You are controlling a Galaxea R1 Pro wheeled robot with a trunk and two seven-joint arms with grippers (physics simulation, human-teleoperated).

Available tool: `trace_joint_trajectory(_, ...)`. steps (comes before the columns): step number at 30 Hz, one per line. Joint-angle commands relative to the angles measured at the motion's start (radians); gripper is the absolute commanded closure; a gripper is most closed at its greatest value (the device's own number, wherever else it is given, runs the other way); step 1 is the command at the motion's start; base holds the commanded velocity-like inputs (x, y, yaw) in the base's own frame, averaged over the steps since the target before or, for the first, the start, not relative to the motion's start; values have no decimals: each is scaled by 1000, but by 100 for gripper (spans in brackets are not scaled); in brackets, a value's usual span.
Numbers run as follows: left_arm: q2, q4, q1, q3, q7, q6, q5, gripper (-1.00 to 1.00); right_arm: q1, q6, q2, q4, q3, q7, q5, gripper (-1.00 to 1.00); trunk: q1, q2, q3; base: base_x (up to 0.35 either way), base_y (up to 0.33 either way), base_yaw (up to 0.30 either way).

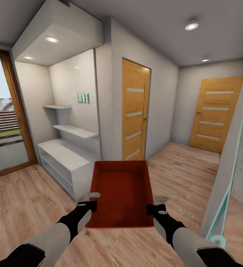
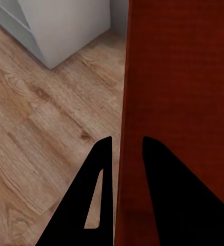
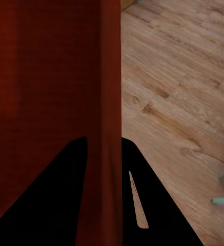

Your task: Move the two storage containers from the living room to the garage. In the garage, place one container on the floor and stack the other container on top of it (either order is fine).

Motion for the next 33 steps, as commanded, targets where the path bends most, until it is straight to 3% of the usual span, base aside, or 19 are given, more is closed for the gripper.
trace_joint_trajectory(1,32,-5,-2,42,22,-13,-22,100,0,-2,0,3,5,4,-10,100,1,-2,-2,322,0,-278)
trace_joint_trajectory(12,33,-5,-2,42,21,-11,-22,100,0,-2,0,3,5,4,-10,100,1,-2,-2,322,118,-278)
trace_joint_trajectory(33,31,-5,-2,42,21,-11,-8,100,0,-2,0,3,5,5,-10,100,1,-2,-2,304,211,-278)
